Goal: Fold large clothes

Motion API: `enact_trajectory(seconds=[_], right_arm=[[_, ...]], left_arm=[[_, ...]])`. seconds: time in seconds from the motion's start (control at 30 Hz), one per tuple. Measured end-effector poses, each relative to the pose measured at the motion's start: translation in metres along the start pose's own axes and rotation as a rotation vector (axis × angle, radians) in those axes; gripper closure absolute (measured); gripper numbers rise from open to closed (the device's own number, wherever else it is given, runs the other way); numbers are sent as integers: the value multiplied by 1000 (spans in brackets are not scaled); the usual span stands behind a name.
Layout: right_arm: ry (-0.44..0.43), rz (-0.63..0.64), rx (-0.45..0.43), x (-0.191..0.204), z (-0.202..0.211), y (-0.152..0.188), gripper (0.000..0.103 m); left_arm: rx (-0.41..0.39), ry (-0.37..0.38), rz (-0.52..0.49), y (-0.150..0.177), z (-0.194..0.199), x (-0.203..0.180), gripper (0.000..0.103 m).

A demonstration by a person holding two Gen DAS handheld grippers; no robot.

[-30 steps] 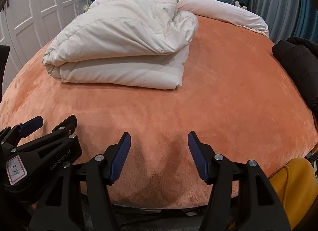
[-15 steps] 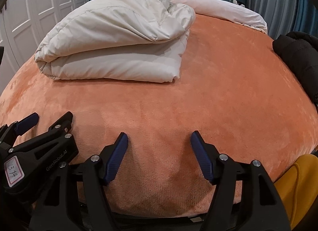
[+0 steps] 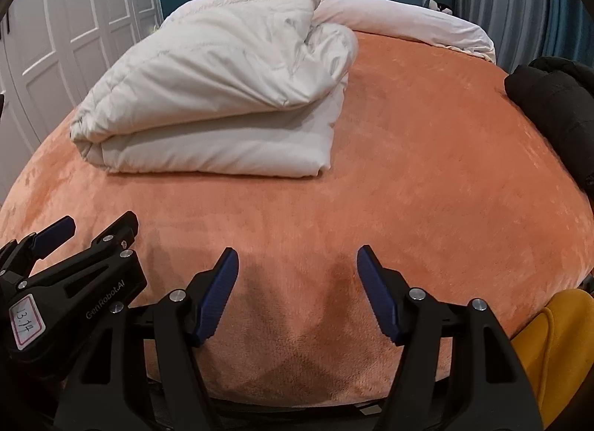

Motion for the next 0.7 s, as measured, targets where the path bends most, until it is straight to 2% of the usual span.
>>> enact_trajectory(seconds=[0.7], right_arm=[[17, -4, -26, 11, 9, -13, 39]], left_arm=[[-26, -2, 4, -16, 10, 0, 38]])
Point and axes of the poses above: each gripper's, at about its wrist camera, not at the fingertips, and z roughly against the way its jaws point, x to its left, y to its underside, the point moved 6 cm from there along -z, roughly the way its jaws point, and after that the axes turned 8 degrees about -y, right-handed, at the moved point
